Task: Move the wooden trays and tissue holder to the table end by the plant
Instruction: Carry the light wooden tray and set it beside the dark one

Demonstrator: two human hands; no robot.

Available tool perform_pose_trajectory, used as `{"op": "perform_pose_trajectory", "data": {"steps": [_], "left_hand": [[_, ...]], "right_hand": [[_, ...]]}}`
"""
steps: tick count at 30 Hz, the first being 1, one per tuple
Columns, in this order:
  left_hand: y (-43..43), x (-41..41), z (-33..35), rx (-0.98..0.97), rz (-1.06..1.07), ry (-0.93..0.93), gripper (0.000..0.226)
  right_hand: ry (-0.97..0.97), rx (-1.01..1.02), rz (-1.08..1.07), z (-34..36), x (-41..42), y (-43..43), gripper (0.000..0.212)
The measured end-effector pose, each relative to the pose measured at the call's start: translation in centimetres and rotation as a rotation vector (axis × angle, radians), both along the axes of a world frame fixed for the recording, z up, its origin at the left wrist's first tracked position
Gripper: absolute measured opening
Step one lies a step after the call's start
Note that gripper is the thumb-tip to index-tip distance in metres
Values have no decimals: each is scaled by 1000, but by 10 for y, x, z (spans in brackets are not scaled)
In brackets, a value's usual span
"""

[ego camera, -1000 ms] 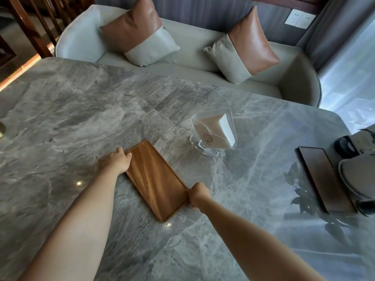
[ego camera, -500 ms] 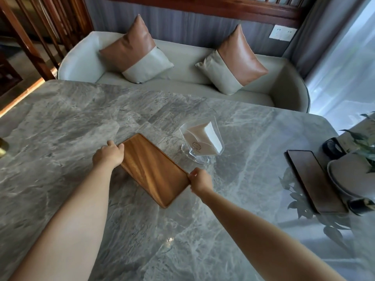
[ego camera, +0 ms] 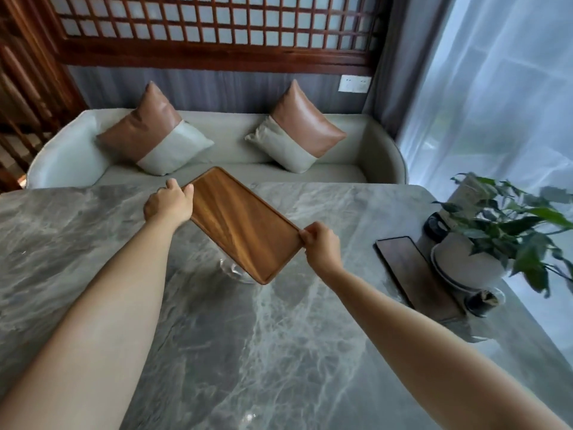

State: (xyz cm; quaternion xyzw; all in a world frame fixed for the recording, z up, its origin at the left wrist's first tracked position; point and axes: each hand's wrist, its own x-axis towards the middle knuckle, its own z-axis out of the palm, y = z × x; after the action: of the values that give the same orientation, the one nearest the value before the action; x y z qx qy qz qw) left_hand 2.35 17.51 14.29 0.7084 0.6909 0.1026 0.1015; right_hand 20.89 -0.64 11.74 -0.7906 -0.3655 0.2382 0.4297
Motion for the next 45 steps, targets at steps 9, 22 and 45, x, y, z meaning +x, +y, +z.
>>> {"op": "perform_pose_trajectory", "data": {"steps": [9, 22, 45], "left_hand": [[-41, 165, -18, -107, -293, -28, 53], [-89, 287, -113, -350, -515, 135, 57], [-87, 327, -178, -462, -592, 207, 59]], "right_hand": [[-64, -72, -249, -22, 110, -85, 31], [195, -295, -487, -119, 171, -154, 25], [347, -438, -700, -174, 177, -151, 32]]}}
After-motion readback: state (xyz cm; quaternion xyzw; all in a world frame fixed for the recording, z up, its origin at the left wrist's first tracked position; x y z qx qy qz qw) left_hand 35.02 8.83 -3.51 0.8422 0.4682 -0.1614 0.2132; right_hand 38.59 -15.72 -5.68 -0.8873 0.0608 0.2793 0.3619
